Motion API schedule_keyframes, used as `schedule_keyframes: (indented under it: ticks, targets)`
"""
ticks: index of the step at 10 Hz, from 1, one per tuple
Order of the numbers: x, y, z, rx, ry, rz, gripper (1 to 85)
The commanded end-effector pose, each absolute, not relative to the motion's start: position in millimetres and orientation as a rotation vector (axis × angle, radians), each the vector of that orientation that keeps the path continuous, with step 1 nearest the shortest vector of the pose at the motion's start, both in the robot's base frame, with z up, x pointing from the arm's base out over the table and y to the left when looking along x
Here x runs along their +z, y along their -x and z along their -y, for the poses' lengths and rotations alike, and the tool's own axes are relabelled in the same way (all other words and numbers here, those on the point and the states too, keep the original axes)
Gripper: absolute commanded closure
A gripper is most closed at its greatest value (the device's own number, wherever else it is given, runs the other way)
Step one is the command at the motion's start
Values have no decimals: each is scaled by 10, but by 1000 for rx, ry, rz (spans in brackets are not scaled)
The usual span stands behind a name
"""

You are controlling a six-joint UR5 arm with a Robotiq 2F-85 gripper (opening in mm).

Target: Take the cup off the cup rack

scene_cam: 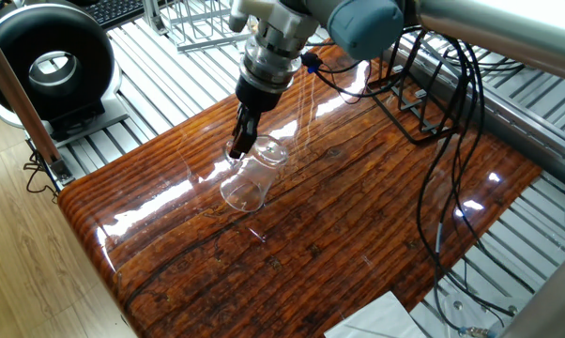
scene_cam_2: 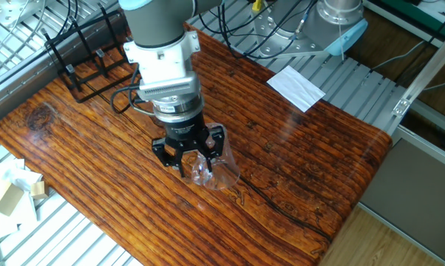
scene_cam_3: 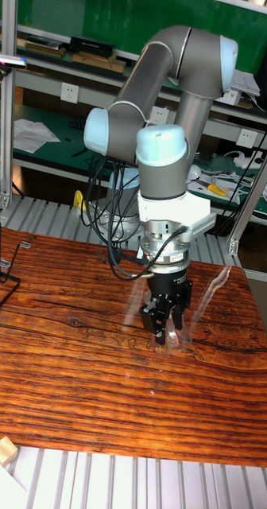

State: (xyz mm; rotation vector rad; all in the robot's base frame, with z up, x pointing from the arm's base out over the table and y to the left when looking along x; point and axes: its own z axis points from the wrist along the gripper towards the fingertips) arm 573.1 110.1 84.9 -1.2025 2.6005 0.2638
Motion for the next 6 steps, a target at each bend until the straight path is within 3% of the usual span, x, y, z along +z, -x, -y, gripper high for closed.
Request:
schedule_keyframes:
  ticks: [1,6]
  targets:
    - [833,-5716,-971,137,1293,-2571,250]
    - [725,-5684,-812,41,1321,-2576,227]
